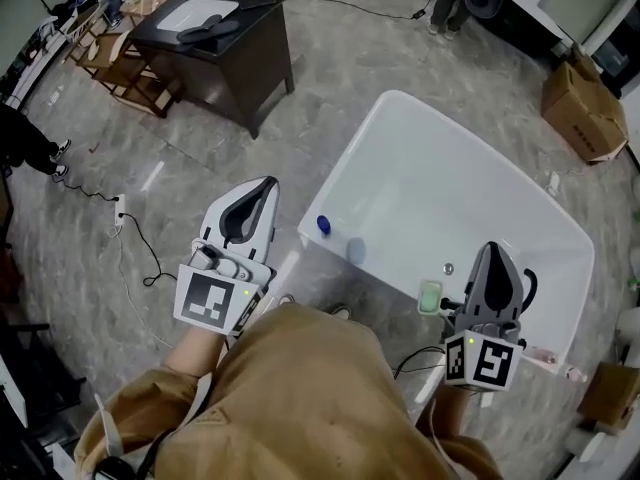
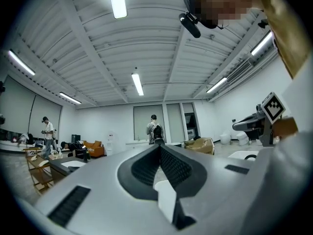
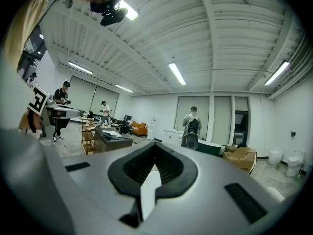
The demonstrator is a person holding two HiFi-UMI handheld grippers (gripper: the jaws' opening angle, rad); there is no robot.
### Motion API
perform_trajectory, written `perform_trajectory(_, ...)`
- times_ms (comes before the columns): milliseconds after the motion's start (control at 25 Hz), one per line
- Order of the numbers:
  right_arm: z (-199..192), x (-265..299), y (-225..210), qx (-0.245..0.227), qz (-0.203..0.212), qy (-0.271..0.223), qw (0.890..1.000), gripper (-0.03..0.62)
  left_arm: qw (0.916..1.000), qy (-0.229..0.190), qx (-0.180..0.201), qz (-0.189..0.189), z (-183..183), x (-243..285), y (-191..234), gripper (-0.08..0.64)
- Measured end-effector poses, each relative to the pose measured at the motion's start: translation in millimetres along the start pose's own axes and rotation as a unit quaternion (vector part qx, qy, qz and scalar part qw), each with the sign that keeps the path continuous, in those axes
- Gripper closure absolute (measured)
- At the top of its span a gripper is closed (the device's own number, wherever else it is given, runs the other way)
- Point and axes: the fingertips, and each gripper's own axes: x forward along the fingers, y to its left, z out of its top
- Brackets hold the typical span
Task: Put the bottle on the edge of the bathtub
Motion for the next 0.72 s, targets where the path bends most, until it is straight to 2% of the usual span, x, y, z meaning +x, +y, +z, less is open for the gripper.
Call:
perform_trajectory(240,-3,3,-2,0.019,0.009,0.005,1.000,0.589,1.0000,0.003,0.003,0.008,-5,2,6,0.552)
perform_trajectory(480,-2,16,14,0.023,0.047,0.002,0.999,0.589,0.9999,-0.002,0.000,0.015,-5,0,9,0.552)
perform_trajectory(720,9,27,30,0.023,0.064,-0.010,0.998,0.589,0.9993,0.008,-0.019,0.030,-15,-10,24,0.552)
